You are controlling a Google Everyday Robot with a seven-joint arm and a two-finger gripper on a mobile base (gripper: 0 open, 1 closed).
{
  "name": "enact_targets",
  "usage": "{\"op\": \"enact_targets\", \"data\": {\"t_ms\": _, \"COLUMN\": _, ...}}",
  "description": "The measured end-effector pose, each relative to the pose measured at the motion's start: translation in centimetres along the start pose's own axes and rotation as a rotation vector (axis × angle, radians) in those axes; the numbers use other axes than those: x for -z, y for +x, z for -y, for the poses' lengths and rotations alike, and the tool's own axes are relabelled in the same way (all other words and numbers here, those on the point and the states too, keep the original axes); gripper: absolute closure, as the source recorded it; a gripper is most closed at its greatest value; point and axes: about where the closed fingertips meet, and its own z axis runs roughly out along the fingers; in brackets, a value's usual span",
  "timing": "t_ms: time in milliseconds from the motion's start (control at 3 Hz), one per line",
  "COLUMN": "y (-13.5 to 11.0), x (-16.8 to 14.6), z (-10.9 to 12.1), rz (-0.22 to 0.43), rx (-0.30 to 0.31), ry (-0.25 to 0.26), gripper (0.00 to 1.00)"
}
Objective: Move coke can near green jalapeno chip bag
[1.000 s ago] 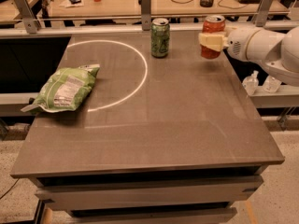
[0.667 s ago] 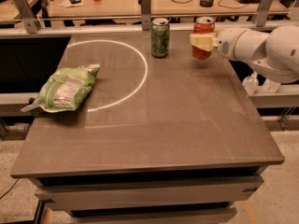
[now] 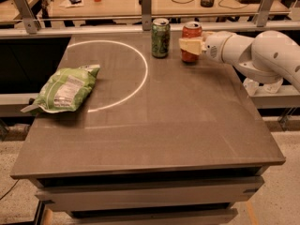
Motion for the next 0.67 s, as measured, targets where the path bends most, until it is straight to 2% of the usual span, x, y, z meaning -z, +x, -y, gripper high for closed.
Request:
{"op": "enact_targets", "data": {"t_ms": 333, "y": 0.13, "x": -1.95, "z": -1.43, "rz": 0.027, "rx": 0.024, "ry": -0.073, "gripper": 1.0}}
{"op": "enact_targets", "data": {"t_ms": 667, "y": 0.14, "x": -2.12, "z": -1.61, "rz": 0.027, "rx": 0.025, "ry": -0.077, "gripper": 0.82}}
